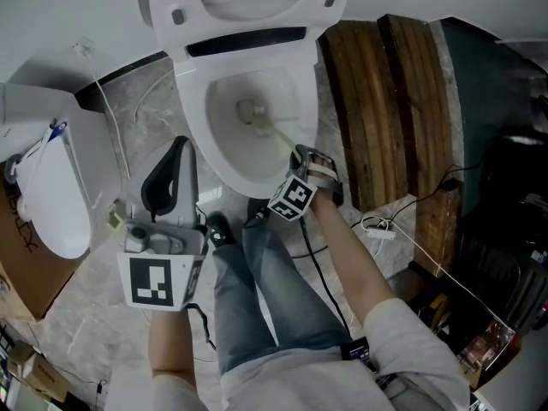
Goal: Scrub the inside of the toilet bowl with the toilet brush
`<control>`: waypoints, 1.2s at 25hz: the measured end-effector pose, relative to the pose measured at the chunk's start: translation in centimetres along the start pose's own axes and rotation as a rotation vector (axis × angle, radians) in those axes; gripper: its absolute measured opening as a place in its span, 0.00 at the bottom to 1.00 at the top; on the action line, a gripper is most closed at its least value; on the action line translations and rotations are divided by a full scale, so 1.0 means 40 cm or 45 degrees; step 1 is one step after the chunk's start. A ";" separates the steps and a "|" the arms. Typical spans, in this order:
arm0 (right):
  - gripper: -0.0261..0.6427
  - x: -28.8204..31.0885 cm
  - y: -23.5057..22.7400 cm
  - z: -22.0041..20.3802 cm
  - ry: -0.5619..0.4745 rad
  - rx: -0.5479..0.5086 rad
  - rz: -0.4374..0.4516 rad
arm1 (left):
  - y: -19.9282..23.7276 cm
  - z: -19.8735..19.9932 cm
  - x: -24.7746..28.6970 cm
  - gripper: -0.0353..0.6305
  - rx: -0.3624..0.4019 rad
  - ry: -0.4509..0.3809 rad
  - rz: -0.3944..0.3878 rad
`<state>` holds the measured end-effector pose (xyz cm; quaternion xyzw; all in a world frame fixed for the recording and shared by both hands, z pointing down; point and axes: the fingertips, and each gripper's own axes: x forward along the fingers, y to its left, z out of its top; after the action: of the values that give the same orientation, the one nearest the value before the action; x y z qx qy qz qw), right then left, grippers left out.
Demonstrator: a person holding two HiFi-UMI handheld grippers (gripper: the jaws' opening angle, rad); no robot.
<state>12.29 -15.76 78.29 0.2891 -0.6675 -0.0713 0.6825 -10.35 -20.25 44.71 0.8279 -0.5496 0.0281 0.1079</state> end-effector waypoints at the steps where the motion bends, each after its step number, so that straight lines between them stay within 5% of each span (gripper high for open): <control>1: 0.16 0.003 -0.009 -0.002 0.004 0.003 -0.007 | 0.000 0.001 0.002 0.06 0.001 0.001 0.003; 22: 0.15 0.091 -0.156 0.106 0.008 0.167 -0.023 | 0.084 0.019 0.030 0.06 -0.002 -0.015 0.123; 30: 0.16 0.078 -0.130 0.209 -0.107 0.072 0.002 | 0.100 0.018 0.029 0.06 -0.018 -0.025 0.153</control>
<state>6.13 -24.05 77.97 0.3043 -0.6975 -0.0638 0.6456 -13.62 -22.93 44.80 0.7928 -0.5997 0.0225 0.1064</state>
